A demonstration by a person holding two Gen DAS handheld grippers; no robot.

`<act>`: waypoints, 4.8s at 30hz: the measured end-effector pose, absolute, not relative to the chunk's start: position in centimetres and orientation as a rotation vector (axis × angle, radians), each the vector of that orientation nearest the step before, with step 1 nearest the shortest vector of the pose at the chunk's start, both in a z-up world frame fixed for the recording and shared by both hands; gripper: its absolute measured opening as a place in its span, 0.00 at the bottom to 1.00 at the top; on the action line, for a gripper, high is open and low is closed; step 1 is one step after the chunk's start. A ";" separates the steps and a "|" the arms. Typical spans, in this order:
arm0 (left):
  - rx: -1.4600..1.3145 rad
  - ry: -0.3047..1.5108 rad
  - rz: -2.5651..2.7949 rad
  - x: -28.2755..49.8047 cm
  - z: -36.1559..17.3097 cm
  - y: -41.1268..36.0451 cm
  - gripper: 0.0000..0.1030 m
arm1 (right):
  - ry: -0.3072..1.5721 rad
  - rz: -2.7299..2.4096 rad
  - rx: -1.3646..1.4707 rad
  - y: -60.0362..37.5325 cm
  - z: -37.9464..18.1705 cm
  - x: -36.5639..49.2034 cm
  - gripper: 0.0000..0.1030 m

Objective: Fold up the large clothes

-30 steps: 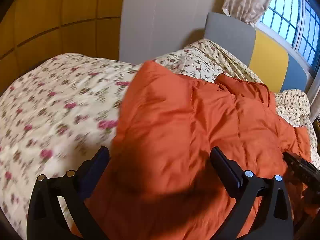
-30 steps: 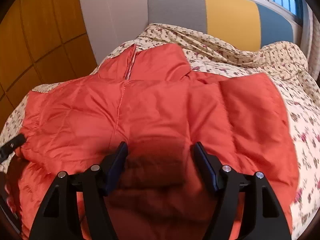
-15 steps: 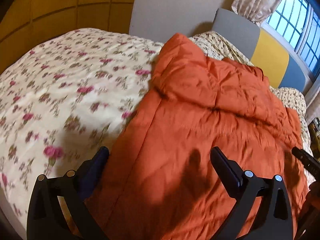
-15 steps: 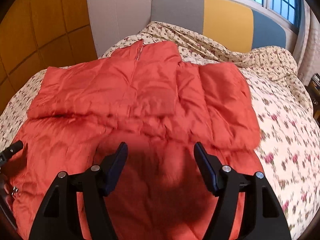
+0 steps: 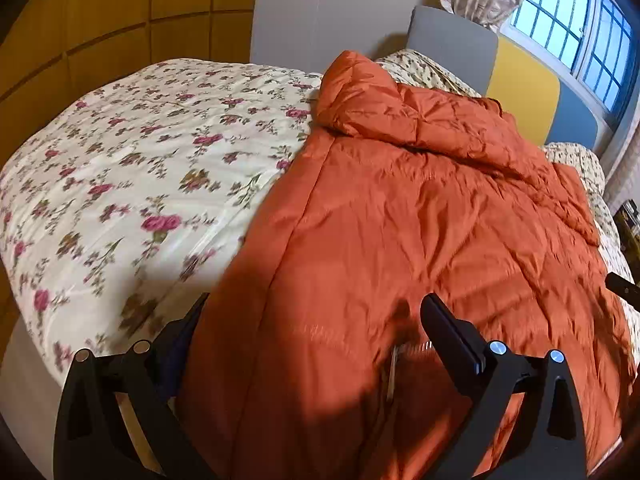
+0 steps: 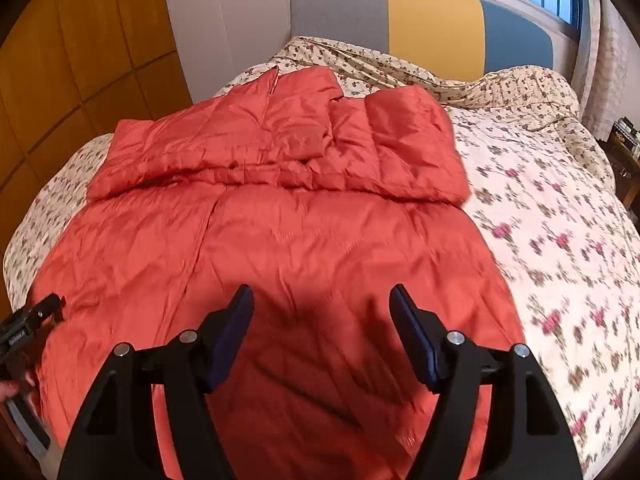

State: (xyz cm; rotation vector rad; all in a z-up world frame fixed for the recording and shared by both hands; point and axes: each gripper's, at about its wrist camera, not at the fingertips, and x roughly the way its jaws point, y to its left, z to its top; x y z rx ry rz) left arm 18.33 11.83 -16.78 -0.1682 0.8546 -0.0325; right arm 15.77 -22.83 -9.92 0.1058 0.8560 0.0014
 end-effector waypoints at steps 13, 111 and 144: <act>-0.216 0.874 0.013 13.9 -16.7 15.3 0.97 | 0.880 -0.149 0.152 -29.0 -10.5 7.8 0.74; -0.406 0.672 -0.351 20.7 -14.2 15.7 0.97 | 0.581 0.090 0.867 -41.8 -13.4 9.1 0.97; -0.259 0.827 -0.424 14.5 -14.7 12.1 0.33 | 0.846 0.094 0.583 -36.3 -13.4 5.0 0.32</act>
